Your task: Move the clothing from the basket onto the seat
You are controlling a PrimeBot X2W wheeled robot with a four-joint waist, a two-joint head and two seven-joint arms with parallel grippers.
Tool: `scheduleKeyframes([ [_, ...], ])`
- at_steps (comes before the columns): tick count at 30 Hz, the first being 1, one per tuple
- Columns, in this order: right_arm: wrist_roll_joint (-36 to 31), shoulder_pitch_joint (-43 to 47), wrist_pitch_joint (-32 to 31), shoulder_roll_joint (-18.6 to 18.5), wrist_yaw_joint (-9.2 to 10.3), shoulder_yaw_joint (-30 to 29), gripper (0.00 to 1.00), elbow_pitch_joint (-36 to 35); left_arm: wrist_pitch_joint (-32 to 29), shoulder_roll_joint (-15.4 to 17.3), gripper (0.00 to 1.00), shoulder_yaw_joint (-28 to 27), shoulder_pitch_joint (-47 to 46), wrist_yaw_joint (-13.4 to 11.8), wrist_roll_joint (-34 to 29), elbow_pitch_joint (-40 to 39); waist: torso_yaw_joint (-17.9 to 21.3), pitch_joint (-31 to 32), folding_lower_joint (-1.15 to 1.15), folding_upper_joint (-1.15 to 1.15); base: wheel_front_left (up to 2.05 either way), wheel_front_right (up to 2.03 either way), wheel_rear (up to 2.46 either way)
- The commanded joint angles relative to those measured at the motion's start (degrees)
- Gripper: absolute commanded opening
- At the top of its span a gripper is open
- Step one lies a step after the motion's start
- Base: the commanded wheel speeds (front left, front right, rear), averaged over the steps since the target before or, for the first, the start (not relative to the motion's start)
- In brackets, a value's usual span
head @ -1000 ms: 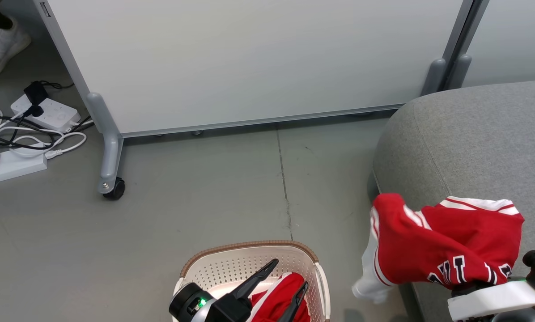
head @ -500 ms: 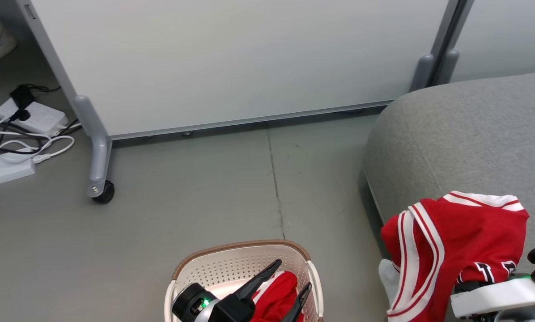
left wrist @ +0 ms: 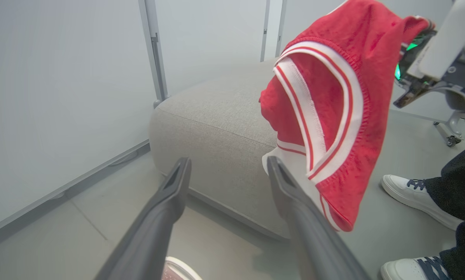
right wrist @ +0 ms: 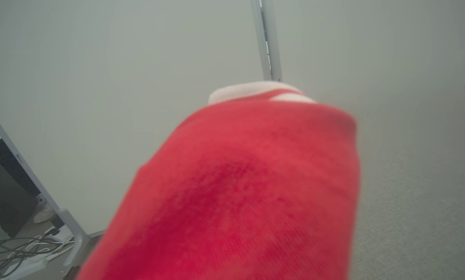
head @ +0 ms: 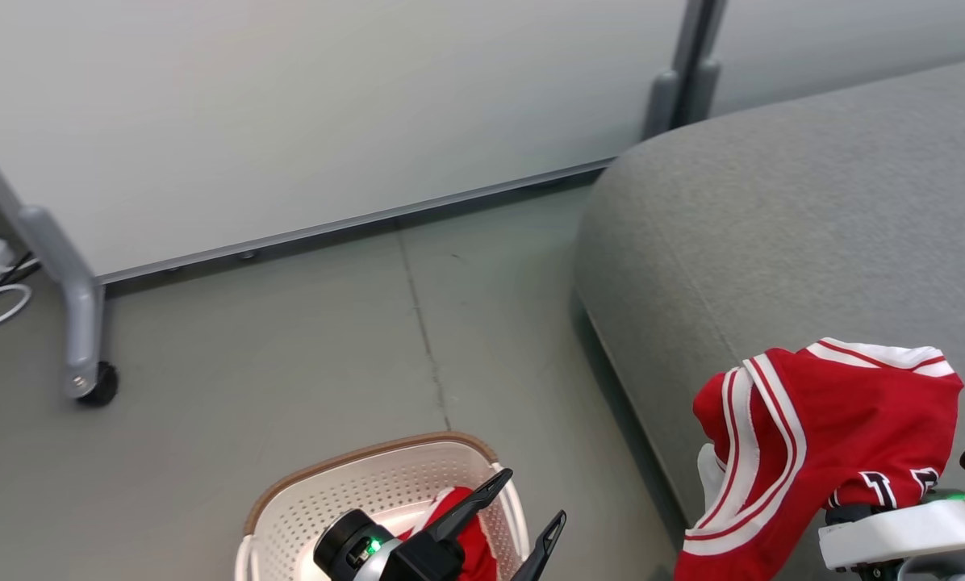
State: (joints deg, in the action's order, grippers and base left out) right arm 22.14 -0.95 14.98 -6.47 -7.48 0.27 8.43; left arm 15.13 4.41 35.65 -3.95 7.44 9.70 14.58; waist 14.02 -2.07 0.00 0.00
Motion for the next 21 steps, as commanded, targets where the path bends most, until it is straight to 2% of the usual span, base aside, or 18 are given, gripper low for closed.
scheduleKeyframes([
  [1, -0.1, -0.3, 0.3, -0.3, -0.03, -0.3, 0.0, -0.2, 0.0, 0.2, 1.0, -0.1, -0.6, 0.1, 0.1, -0.1, 1.7, -0.3, 0.0, 0.0, 0.0, 0.0, 0.0],
  [13, 0.1, 0.9, 0.3, 0.7, -0.03, -0.5, 0.0, -0.1, 0.0, 0.1, 1.0, 0.5, -1.5, 0.1, 0.3, -0.2, 10.0, -1.7, 0.0, 0.0, 0.0, 0.0, 0.0],
  [21, 0.2, 0.7, 0.3, 0.9, -0.03, -0.4, 0.0, -0.2, 0.0, 0.1, 1.0, 0.7, -1.9, 0.1, 0.2, -0.1, 12.2, -2.3, 0.0, 0.0, 0.0, 0.0, 0.0],
])
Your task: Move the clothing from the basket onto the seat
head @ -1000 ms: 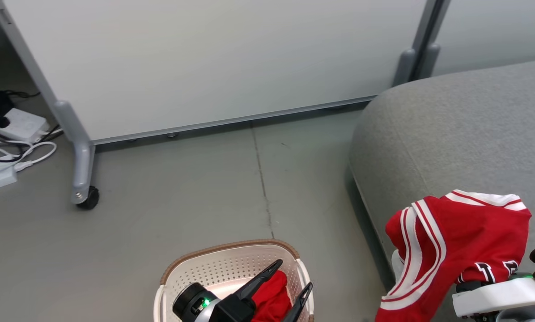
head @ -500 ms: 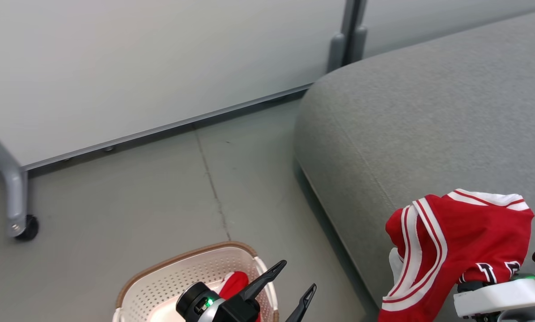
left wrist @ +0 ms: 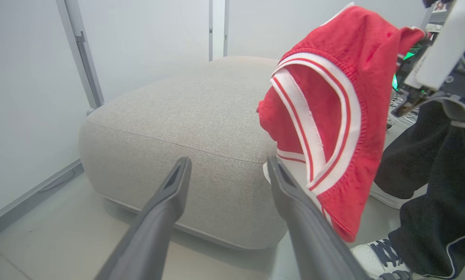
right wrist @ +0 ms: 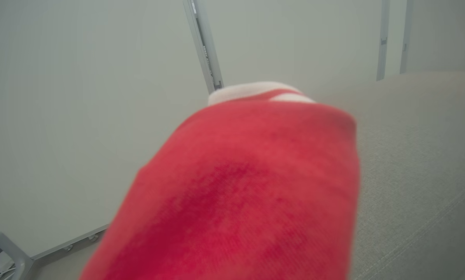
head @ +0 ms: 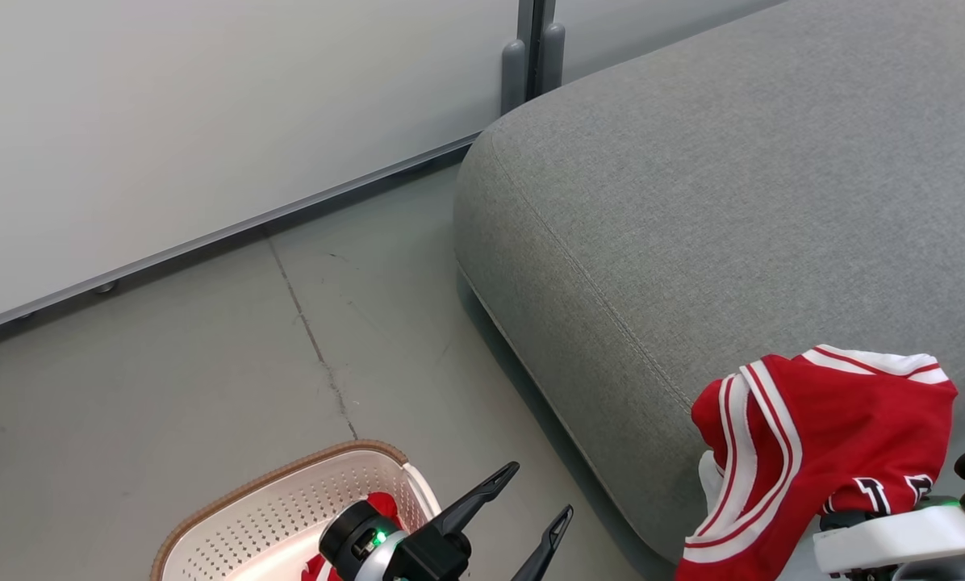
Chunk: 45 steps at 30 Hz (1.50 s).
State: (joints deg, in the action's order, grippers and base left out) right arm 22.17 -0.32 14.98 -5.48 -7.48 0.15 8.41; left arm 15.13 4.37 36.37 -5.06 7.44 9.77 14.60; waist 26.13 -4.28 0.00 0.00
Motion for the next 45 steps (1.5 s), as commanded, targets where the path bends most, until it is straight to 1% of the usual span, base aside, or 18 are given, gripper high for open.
scheduleKeyframes([
  [1, 0.1, 0.1, 0.3, 0.0, -0.03, -0.4, 0.0, -0.2, 0.0, 0.2, 1.0, 0.1, -0.8, 0.1, 0.2, -0.1, 0.1, -0.2, 0.0, 0.0, 0.0, 0.0, 0.0],
  [9, -0.1, -1.2, 0.3, -0.1, -0.03, -1.4, 0.0, -1.5, 0.0, 0.6, 1.0, 0.6, -1.2, 0.1, 0.2, 0.0, -0.9, -0.8, 0.0, 0.0, 0.0, 0.0, 0.0],
  [12, -1.4, -3.1, 0.3, -0.8, -0.03, -3.9, 0.0, -1.8, 0.0, 0.7, 1.0, 0.8, -1.7, 0.1, -0.1, -0.1, -1.5, -1.7, 0.0, 0.0, 0.0, 0.0, 0.0],
  [13, -2.0, -5.1, 0.3, -1.7, -0.03, -5.3, 0.0, -1.9, 0.0, 1.2, 1.0, 1.3, -1.8, 0.0, -0.5, -0.1, -1.9, -2.7, 0.0, 0.0, 0.0, 0.0, 0.0],
  [17, -1.9, -11.1, 0.3, -4.7, -0.03, -7.0, 0.0, -1.5, 0.0, 2.6, 1.0, 2.0, -3.4, 0.0, -0.9, -0.1, -2.8, -6.0, 0.0, 0.0, 0.0, 0.0, 0.0],
  [18, -1.9, -11.1, 0.3, -4.7, -0.03, -7.0, 0.0, -1.5, 0.0, 2.6, 1.0, 2.0, -3.4, 0.0, -0.9, -0.1, -2.8, -6.0, 0.0, 0.0, 0.0, 0.0, 0.0],
  [23, 0.6, -20.9, 0.3, -7.9, -0.04, -9.8, 0.0, -2.1, 0.0, 5.8, 1.0, 3.1, -6.3, 0.1, -1.5, -0.1, -3.8, -11.8, 0.0, 0.0, 0.0, 0.0, 0.0],
  [26, 0.9, -27.0, 0.3, -10.5, -0.04, -10.8, 0.0, -0.4, 0.0, 7.7, 1.0, 3.7, -8.3, 0.1, -1.9, -0.6, -4.3, -15.5, 0.0, 0.0, 0.0, 0.0, 0.0],
  [29, 0.8, -32.8, 0.3, -13.2, -0.04, -10.9, 0.0, 3.2, 0.0, 9.7, 1.0, 3.8, -10.1, 0.0, -2.3, -1.2, -4.7, -19.1, 0.0, 0.0, 0.0, 0.0, 0.0],
  [33, 3.8, -41.2, 0.3, -15.8, -0.03, -11.3, 0.0, 12.5, 0.0, 11.9, 1.0, 3.2, -12.0, 0.1, -2.7, -1.9, -5.0, -23.1, 0.0, 0.0, 0.0, 0.0, 0.0],
  [35, 3.8, -44.9, 0.3, -17.6, -0.03, -10.9, 0.0, 17.3, 0.0, 12.9, 1.0, 3.0, -12.6, 0.0, -2.8, -2.3, -5.2, -24.8, 0.0, 0.0, 0.0, 0.0, 0.0],
  [41, 5.5, -54.8, 0.3, -20.5, -0.02, -8.2, 0.0, 31.2, 0.0, 14.8, 1.0, 2.8, -14.5, 0.0, -3.2, -3.0, -6.6, -28.9, 0.0, 0.0, 0.0, 0.0, 0.0],
  [45, 4.8, -59.7, 0.3, -21.4, -0.02, -6.7, 0.0, 38.4, 0.0, 15.4, 1.0, 3.2, -15.4, 0.0, -3.5, -3.7, -7.7, -31.3, 0.0, 0.0, 0.0, 0.0, 0.0],
])
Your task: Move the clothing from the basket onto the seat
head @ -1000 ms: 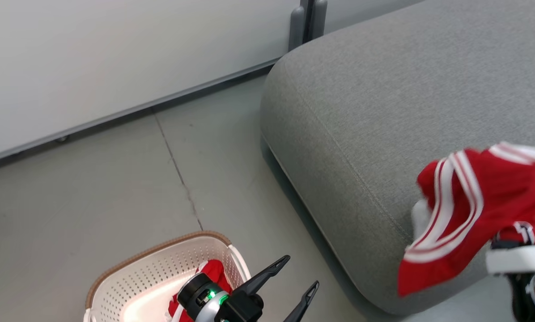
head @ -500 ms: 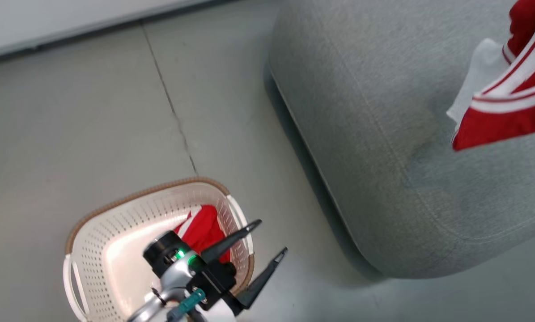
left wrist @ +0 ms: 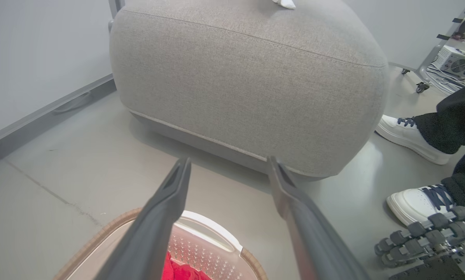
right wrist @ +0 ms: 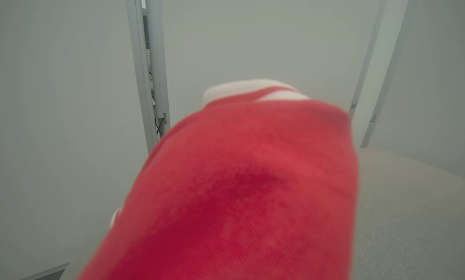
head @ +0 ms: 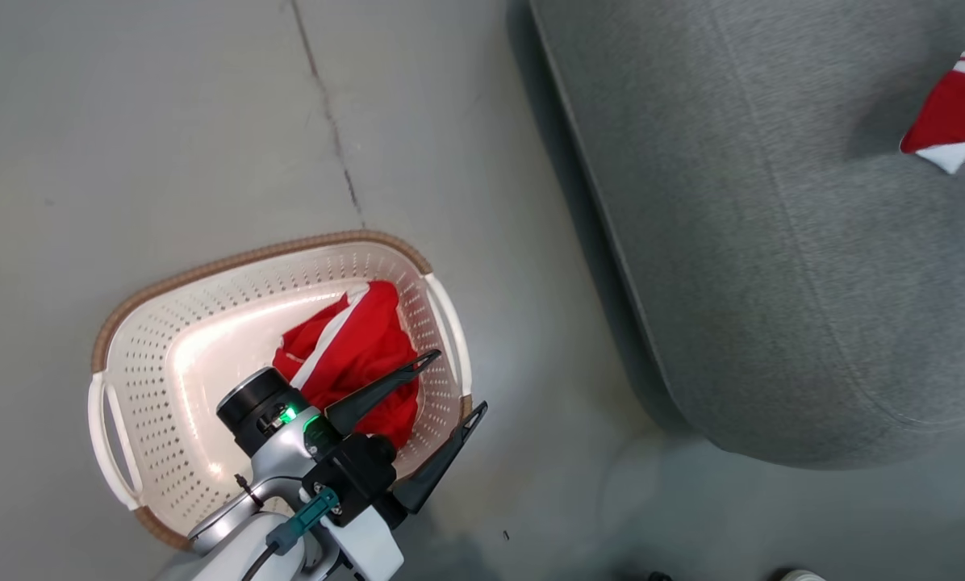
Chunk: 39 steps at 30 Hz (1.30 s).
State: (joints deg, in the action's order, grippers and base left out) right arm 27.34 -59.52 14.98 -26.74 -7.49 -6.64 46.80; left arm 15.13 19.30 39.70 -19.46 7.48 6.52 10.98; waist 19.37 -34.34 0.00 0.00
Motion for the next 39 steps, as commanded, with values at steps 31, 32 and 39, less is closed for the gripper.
scheduleKeyframes([
  [31, -16.0, -3.0, -9.1, -3.1, 0.0, -4.6, 1.0, 27.2, 0.0, -1.9, 1.0, -0.9, -2.2, 0.0, 0.9, 0.3, -5.4, -3.6, 0.0, 0.0, 0.0, 0.0, 0.0],
  [32, -16.5, -3.0, -9.7, -2.7, 0.0, -4.9, 1.0, 27.2, 0.0, -2.1, 1.0, -0.9, -2.3, 0.0, 1.1, 0.1, -5.4, -3.2, 0.0, 0.0, 0.0, 0.0, 0.0],
  [39, -18.1, -3.3, -17.0, -1.1, 0.0, -5.0, 1.0, 27.1, 0.0, -3.4, 1.0, -0.2, -1.6, 0.0, 2.3, 0.1, -4.7, 0.9, 0.0, 0.0, 0.0, 0.0, 0.0],
])
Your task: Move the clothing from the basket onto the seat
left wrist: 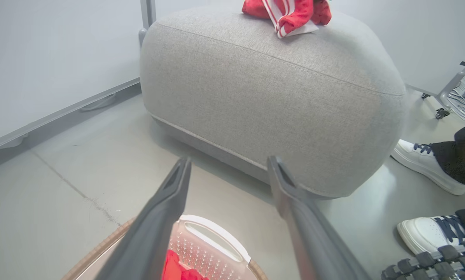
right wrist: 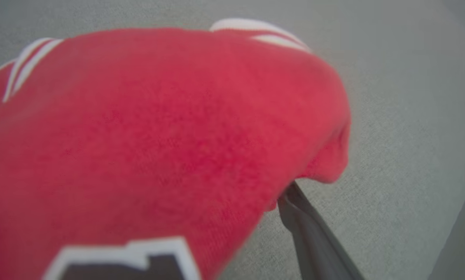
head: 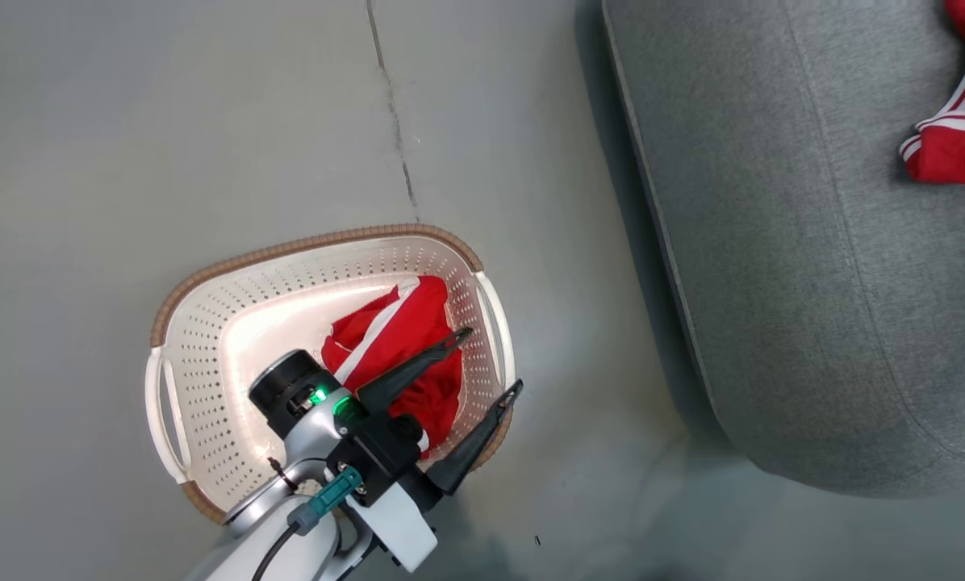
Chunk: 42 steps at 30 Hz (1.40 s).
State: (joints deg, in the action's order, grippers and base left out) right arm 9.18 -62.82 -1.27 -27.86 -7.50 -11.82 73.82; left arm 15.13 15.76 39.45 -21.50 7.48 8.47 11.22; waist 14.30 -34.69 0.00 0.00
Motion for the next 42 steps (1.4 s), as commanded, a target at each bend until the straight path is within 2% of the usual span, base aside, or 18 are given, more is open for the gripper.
scheduleKeyframes([
  [1, -0.1, -0.4, -2.5, -0.4, 0.01, 0.5, 1.0, 0.0, 0.0, -0.2, 1.0, 0.1, 0.6, 0.0, 0.7, -0.3, 0.4, 1.9, 0.0, 0.0, 0.0, 0.0, 0.0],
  [10, 1.4, -2.0, -14.1, -1.6, 0.01, 4.2, 1.0, 0.1, 0.0, -3.0, 1.0, 1.1, 2.2, 0.0, 2.4, -0.3, 0.3, 8.6, 0.0, 0.0, 0.0, 0.0, 0.0],
  [14, 5.0, -2.5, -19.6, -0.6, 0.01, 6.2, 1.0, -0.7, 0.0, -4.5, 1.0, 1.1, 3.1, 0.0, 2.9, -0.6, 0.2, 11.6, 0.0, 0.0, 0.0, 0.0, 0.0],
  [22, 14.5, 1.4, -25.2, -1.1, 0.01, 13.9, 1.0, -9.8, 0.0, -7.4, 1.0, 0.2, 5.6, 0.0, 3.4, -0.5, -0.3, 18.3, 0.0, 0.0, 0.0, 0.0, 0.0],
  [26, 25.0, 5.4, -26.2, -1.4, 0.0, 18.0, 1.0, -19.3, 0.0, -8.8, 1.0, -1.2, 7.4, 0.0, 3.6, -0.4, -0.5, 21.5, 0.0, 0.0, 0.0, 0.0, 0.0],
  [30, 34.5, 10.9, -22.7, -4.6, 0.0, 22.2, 1.0, -30.5, 0.0, -10.4, 1.0, -2.8, 9.2, 0.0, 4.0, -0.7, -1.3, 24.3, 0.0, 0.0, 0.0, 0.0, 0.0],
  [34, 41.2, 15.9, -12.7, -6.1, -0.02, 26.1, 1.0, -39.4, 0.0, -11.3, 1.0, -5.0, 10.8, 0.0, 3.6, -0.7, -2.0, 26.8, 0.0, 0.0, 0.0, 0.0, 0.0],
  [42, 44.5, 23.6, 5.4, -8.3, -0.03, 35.9, 1.0, -48.8, 0.0, -12.4, 1.0, -10.3, 13.3, 0.0, 2.6, -1.3, -5.8, 31.3, 0.0, 0.0, 0.0, 0.0, 0.0],
])
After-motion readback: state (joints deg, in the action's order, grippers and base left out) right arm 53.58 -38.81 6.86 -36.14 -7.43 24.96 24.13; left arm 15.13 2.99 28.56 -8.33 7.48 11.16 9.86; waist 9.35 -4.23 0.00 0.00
